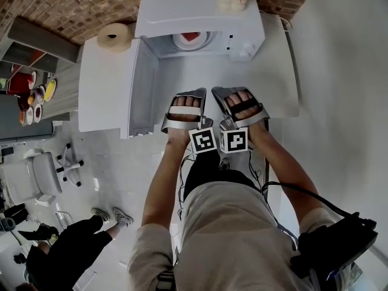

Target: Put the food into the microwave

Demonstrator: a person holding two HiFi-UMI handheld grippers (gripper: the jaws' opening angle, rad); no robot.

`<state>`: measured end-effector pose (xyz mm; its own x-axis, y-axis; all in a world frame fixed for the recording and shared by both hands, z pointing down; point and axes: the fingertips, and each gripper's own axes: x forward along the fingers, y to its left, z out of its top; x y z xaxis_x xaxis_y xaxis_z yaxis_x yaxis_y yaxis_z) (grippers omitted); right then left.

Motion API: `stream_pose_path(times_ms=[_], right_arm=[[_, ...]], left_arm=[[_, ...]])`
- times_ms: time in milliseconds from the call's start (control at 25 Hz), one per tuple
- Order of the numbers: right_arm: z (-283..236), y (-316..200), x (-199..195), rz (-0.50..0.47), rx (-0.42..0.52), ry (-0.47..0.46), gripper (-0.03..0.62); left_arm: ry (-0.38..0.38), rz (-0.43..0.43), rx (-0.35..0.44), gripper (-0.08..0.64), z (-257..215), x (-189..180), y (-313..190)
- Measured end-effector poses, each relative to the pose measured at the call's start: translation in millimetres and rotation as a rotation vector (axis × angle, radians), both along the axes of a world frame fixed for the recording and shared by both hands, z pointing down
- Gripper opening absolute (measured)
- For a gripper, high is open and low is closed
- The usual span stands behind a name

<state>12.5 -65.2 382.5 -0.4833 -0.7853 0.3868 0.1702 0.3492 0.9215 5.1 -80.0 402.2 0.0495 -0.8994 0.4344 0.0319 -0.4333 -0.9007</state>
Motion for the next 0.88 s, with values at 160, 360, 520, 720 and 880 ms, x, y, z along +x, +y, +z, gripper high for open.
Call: stream_pose_path(times_ms=[160,360,520,720,880], right_arm=[[-1,9,2,-0.015,0.001,-0.002,0.008],[0,19,5,-0.014,-0.011,-0.003,0.008],[-2,26,7,-0.024,-0.016,-0.012,0.008],[-1,31,11,-0.022,-0.013,0.006,0.008],[-6,30,13,-0.022,0.003,0.008,0.008]], left_arm=[[-0.004,-0.002,0.009,0.006,-2,1,10],[-0.008,-0.006,0.001,0.007,-1,3,21],[-0.008,-0.01,0.01,0.006,-5,7,25],[-0.011,-0.01,0.009,0.006,-7,9,31],[-0.007,-0.009,0.016,0.006,-9,12,32]])
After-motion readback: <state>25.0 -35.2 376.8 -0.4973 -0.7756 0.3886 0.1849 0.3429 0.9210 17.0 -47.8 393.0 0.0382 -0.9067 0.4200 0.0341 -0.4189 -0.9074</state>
